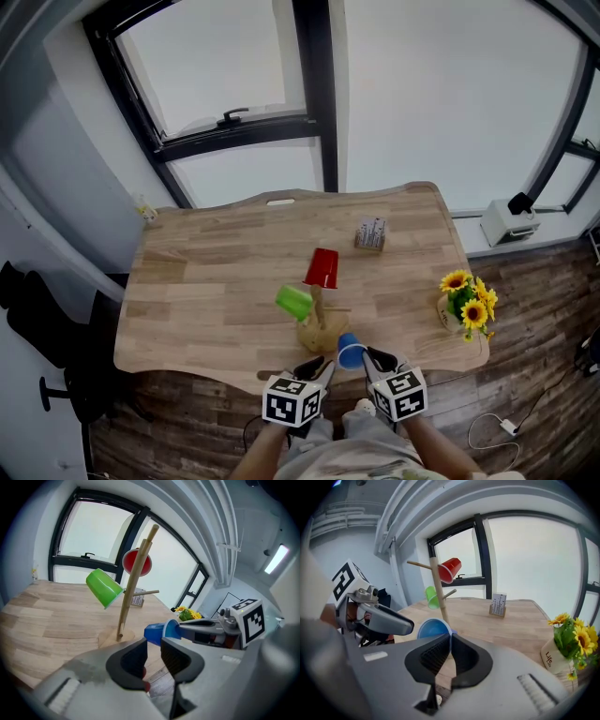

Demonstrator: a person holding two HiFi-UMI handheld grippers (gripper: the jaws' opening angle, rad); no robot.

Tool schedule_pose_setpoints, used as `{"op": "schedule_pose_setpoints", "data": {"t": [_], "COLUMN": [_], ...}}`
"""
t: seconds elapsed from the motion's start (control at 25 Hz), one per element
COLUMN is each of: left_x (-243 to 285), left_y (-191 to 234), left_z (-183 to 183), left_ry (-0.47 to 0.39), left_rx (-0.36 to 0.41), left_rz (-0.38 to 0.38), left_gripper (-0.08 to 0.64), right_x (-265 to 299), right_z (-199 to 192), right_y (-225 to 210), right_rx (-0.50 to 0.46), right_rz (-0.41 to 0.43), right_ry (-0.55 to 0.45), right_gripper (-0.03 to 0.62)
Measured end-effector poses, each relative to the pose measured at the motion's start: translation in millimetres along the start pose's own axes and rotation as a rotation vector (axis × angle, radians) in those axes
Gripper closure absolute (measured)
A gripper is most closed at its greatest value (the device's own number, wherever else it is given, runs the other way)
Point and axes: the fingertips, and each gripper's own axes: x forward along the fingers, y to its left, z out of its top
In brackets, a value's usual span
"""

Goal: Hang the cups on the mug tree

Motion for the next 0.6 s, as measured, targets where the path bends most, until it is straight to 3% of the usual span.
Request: {"op": "schedule_pose_setpoints", "data": {"t": [0.36, 0.6], "left_x": [-15.1, -23.8], "left_y": [32.7, 47.7], "left_z": [9.6, 16.7], "left_ry": [-0.034, -0.056], "left_rx": [-0.037, -0.056], "left_rz": [0.065, 0.105], "left_gripper": [0.466, 0.520], "right_x": [-14.1, -29.9], "right_z": [25.3, 51.3], "right_y": [-46.9, -77.9], "right_rx": [-0.005, -0.004], "right_rz": [-0.123, -0.202], "right_ry": [-0.065, -0.131], "right_gripper": [0.578, 0.578]}}
